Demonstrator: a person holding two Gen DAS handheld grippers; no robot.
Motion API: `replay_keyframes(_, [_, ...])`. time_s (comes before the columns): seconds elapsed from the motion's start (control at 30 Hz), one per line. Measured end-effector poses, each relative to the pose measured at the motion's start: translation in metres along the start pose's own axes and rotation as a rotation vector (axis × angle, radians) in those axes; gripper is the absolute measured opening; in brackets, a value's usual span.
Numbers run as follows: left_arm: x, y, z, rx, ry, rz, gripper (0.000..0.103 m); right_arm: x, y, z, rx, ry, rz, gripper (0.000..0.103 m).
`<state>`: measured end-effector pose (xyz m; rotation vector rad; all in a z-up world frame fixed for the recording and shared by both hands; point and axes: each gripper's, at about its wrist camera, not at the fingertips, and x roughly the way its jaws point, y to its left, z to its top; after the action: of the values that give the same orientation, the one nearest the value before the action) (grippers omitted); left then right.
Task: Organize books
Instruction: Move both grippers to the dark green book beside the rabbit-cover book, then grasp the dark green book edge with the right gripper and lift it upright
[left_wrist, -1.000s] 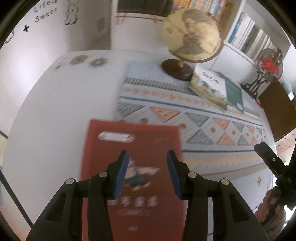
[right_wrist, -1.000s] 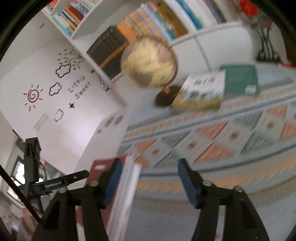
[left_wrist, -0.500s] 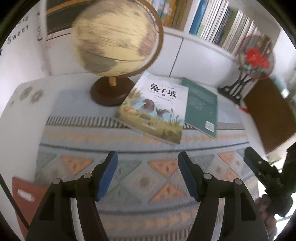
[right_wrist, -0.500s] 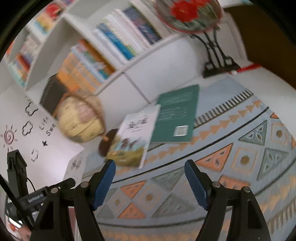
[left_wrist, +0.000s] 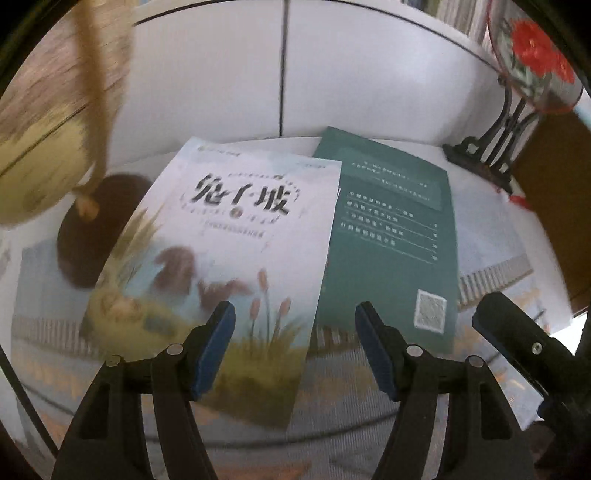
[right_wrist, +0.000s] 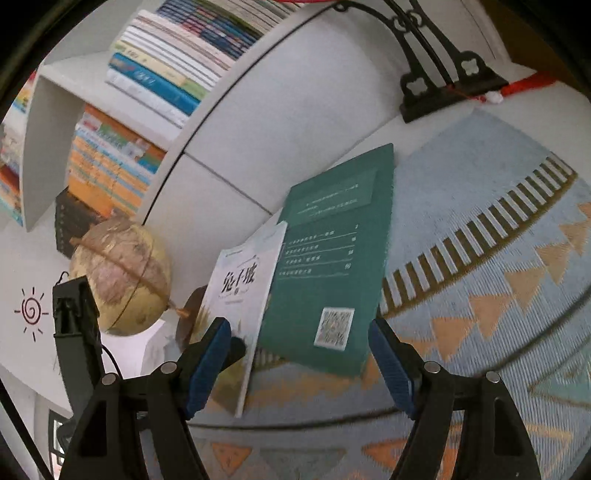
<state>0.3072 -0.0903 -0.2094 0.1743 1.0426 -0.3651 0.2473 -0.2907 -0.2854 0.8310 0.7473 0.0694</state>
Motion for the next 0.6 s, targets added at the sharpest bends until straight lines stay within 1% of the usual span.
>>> replay_keyframes(0.07, [0.008,-0.003,0.005,0.010,0.005,-0.020,0.066,0.007,-0.008,0.002,0.036,0.011,0.003,0.075])
replay_keyframes(0.1, [0.014,-0.004,0.008,0.017,0.019,-0.017,0.066,0.012,-0.012,0.002,0.060,0.021,0.009,0.075])
replay_keyframes(0.17, [0.022,-0.005,0.010,0.028,0.028,-0.004,0.066,0.013,-0.011,0.005,0.047,-0.001,0.004,0.075])
replay_keyframes(0.2, [0.022,-0.006,0.011,0.041,0.021,0.001,0.066,0.016,-0.011,0.006,0.051,0.006,0.011,0.076])
replay_keyframes(0.23, [0.023,-0.008,0.013,0.058,0.027,-0.002,0.066,0.018,-0.010,0.008,0.046,0.006,-0.002,0.075])
replay_keyframes(0.3, [0.026,-0.012,0.015,0.096,0.037,-0.004,0.066,0.021,-0.007,0.009,0.041,0.007,-0.005,0.084])
replay_keyframes(0.37, [0.028,-0.018,0.016,0.145,0.049,-0.007,0.066,0.023,-0.005,0.011,0.048,0.007,0.011,0.090])
replay_keyframes(0.4, [0.028,-0.020,0.016,0.165,0.056,-0.021,0.066,0.021,-0.007,0.013,0.069,-0.003,0.034,0.091])
replay_keyframes(0.43, [0.027,-0.019,0.015,0.171,0.058,-0.036,0.066,0.017,-0.012,0.013,0.099,-0.025,0.079,0.091])
replay_keyframes(0.47, [0.026,-0.018,0.017,0.168,0.062,-0.065,0.066,0.012,-0.018,0.013,0.131,-0.053,0.141,0.090])
replay_keyframes(0.5, [0.026,-0.015,0.018,0.163,0.069,-0.084,0.066,0.008,-0.025,0.014,0.182,-0.079,0.338,0.071])
replay_keyframes(0.53, [0.026,-0.015,0.018,0.168,0.074,-0.091,0.066,0.012,-0.026,0.014,0.221,-0.063,0.442,0.067])
replay_keyframes(0.57, [0.026,-0.015,0.018,0.173,0.074,-0.096,0.066,0.016,-0.021,0.015,0.219,-0.043,0.455,0.067])
replay_keyframes(0.6, [0.026,-0.015,0.018,0.176,0.070,-0.100,0.066,0.017,-0.012,0.016,0.168,-0.044,0.381,0.067])
